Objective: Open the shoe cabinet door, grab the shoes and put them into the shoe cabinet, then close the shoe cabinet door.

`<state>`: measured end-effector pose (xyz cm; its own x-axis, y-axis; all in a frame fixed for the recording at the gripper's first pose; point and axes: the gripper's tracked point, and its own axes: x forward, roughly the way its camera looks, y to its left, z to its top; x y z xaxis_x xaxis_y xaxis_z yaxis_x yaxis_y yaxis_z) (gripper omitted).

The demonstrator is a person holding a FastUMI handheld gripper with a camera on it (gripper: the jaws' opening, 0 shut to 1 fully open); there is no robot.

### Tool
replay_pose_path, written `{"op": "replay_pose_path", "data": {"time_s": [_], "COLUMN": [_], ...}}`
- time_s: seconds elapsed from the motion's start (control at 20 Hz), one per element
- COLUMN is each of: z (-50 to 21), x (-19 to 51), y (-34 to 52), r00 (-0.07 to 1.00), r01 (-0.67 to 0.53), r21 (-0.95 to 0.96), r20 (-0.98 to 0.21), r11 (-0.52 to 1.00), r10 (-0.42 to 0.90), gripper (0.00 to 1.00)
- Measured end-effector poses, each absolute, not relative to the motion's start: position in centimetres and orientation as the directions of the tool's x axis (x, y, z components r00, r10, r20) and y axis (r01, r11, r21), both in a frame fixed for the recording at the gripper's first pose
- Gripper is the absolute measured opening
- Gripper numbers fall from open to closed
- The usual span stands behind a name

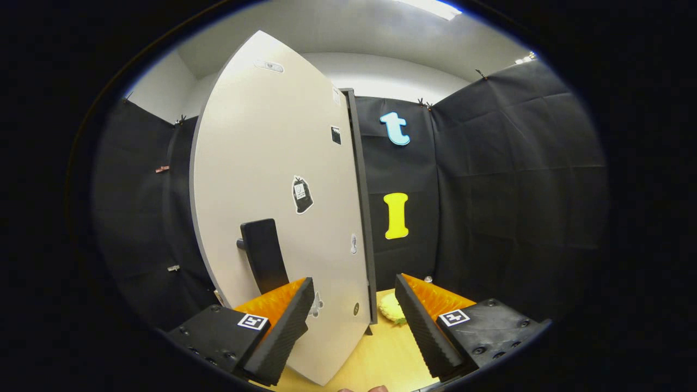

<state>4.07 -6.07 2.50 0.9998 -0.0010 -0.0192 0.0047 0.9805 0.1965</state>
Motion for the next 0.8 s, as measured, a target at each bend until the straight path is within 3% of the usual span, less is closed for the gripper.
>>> {"op": "replay_pose_path", "data": {"time_s": [0.25, 0.45, 0.8], "z": [3.1, 3.6, 4.7], "x": [6.0, 7.9, 8.1], "y": [-3.1, 1.7, 3.6], "r00": [1.0, 0.997, 0.995], "r01": [0.006, -0.063, -0.102], "r21": [0.218, 0.237, 0.162], "r20": [-0.027, -0.036, 0.006], "r11": [0.976, 0.97, 0.981], "r10": [0.0, 0.073, 0.103], "gripper": [0.98, 0.98, 0.98]}}
